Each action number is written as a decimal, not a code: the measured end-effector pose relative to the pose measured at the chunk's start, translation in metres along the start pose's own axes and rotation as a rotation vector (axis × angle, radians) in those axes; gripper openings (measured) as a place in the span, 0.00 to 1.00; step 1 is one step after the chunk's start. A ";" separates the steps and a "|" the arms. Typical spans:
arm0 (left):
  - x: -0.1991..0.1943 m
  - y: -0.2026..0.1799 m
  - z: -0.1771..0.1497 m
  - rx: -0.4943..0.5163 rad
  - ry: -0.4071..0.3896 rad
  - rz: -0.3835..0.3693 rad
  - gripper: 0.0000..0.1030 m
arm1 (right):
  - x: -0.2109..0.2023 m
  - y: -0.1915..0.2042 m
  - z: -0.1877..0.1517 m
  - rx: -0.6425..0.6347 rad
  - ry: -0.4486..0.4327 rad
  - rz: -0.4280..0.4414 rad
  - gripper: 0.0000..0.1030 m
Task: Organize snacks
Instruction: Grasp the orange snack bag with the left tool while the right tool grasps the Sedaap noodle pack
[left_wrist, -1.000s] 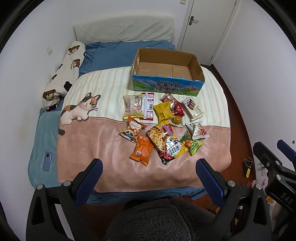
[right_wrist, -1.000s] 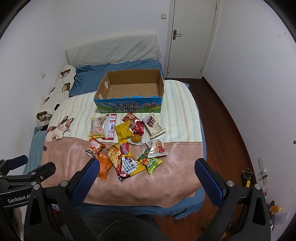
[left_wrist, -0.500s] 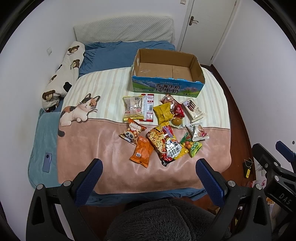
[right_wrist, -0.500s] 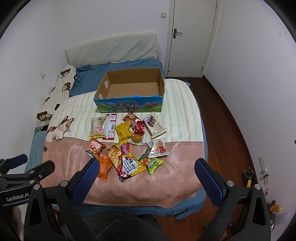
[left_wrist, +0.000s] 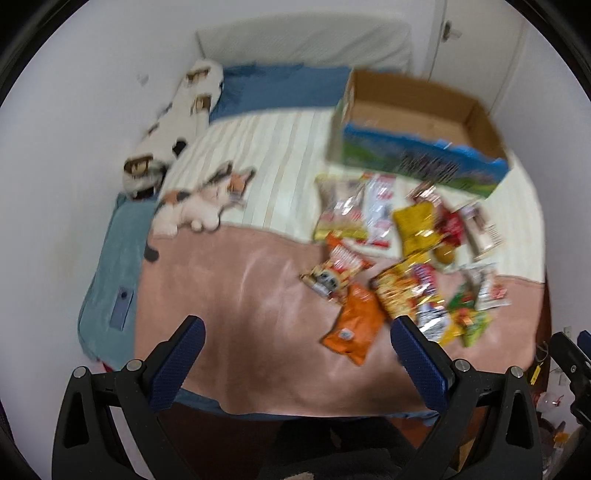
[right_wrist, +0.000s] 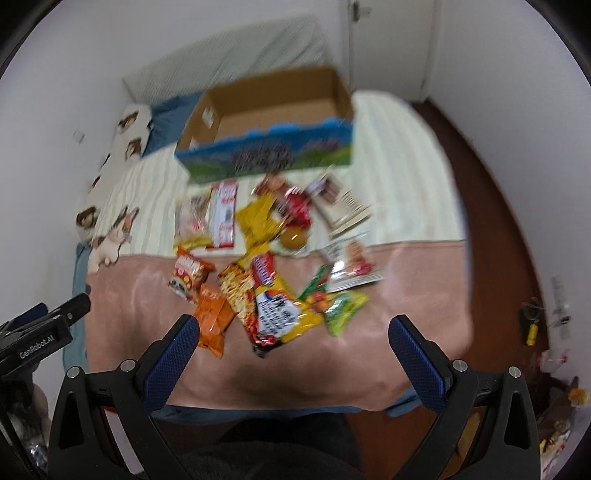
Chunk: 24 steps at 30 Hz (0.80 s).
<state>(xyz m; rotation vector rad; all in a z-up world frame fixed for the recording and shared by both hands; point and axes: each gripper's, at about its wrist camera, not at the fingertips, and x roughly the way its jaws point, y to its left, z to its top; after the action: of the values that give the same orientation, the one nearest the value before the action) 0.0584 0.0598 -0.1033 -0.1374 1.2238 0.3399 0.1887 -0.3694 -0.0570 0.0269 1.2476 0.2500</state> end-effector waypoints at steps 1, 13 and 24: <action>0.017 0.001 -0.001 0.002 0.024 0.017 1.00 | 0.018 0.002 0.000 -0.012 0.023 -0.002 1.00; 0.147 -0.022 -0.029 0.178 0.203 0.095 1.00 | 0.227 0.065 0.005 -0.283 0.289 0.011 1.00; 0.162 -0.044 -0.052 0.282 0.192 0.089 0.99 | 0.283 0.055 -0.011 -0.134 0.375 -0.042 0.87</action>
<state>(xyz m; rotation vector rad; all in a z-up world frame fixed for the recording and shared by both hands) 0.0739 0.0327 -0.2762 0.1307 1.4577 0.2313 0.2517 -0.2603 -0.3166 -0.1684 1.5992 0.3110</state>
